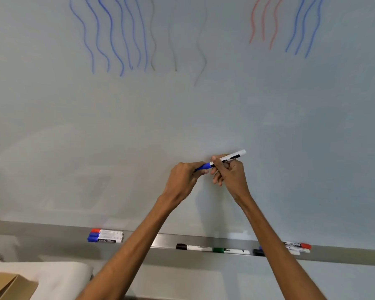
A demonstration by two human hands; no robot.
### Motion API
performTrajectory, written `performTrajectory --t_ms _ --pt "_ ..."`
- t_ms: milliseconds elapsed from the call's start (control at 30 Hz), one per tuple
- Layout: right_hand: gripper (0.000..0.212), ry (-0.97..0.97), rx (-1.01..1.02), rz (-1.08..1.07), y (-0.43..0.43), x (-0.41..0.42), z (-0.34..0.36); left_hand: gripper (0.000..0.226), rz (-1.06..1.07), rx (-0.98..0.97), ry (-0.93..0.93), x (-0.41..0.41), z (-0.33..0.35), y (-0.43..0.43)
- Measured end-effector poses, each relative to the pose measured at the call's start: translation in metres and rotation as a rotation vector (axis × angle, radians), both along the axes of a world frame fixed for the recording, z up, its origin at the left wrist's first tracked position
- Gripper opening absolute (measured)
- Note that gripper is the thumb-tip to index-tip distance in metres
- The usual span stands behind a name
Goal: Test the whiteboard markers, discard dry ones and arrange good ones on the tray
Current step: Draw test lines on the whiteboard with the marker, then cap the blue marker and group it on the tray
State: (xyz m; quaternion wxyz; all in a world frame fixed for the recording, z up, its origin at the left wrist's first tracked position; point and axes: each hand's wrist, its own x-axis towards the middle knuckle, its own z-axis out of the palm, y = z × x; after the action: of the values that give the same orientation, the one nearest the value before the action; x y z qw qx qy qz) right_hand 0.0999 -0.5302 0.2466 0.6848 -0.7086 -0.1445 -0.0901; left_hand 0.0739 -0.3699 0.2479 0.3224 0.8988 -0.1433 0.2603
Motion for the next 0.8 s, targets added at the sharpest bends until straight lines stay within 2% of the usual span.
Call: performTrajectory --t_ms 267,433,667,800 --pt "0.037 0.032 0.095 -0.154 0.016 -0.005 -0.019 0.016 0.015 0.081 0.013 0.000 -0.016 -0.004" --pt "0.042 0.079 0.175 -0.246 0.026 -0.010 -0.025 0.012 0.054 0.114 -0.068 0.001 -0.022 -0.012" --pt "0.043 0.127 0.225 -0.315 0.031 -0.017 -0.032 0.014 0.068 0.152 -0.122 0.002 -0.031 -0.016" --pt "0.045 0.186 0.156 -0.263 0.027 -0.018 -0.041 0.019 0.030 0.174 -0.074 0.002 -0.049 -0.005"
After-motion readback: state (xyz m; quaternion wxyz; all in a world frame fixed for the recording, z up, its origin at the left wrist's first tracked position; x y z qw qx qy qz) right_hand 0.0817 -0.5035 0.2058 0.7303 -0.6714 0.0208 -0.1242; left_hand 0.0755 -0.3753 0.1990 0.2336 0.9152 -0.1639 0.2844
